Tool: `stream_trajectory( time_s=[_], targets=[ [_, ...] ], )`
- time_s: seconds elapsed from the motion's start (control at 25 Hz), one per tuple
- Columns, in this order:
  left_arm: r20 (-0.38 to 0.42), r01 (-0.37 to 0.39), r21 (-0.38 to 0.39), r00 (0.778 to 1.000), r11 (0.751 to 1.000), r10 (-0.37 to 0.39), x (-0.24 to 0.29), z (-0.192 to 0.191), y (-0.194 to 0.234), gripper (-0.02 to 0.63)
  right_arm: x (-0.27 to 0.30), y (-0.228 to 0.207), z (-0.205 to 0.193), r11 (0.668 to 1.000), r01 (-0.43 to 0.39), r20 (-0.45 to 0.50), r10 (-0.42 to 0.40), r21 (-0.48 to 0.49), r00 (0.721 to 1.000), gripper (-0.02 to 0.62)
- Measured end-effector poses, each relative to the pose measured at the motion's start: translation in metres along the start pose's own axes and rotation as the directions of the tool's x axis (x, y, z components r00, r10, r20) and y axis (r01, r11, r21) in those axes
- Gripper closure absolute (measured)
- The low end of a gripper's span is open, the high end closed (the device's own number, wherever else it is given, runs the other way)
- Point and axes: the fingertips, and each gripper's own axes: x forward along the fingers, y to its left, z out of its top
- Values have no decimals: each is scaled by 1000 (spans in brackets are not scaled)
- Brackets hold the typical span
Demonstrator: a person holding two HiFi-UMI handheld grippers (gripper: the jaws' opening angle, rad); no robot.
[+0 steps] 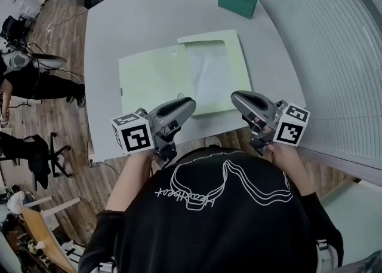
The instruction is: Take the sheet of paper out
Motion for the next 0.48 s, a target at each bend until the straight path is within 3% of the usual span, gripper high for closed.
stream_trajectory(
  time_s=[0.28, 0.48],
  targets=[
    [-77, -36, 29, 996, 999, 38, 7, -15, 42, 498, 8, -27, -15, 1000, 29, 9, -29, 8, 1000, 586],
    [-54, -138, -38, 989, 990, 136, -6, 10, 56, 479, 15, -10, -3, 997, 77, -12, -77, 23, 997, 586]
  ],
)
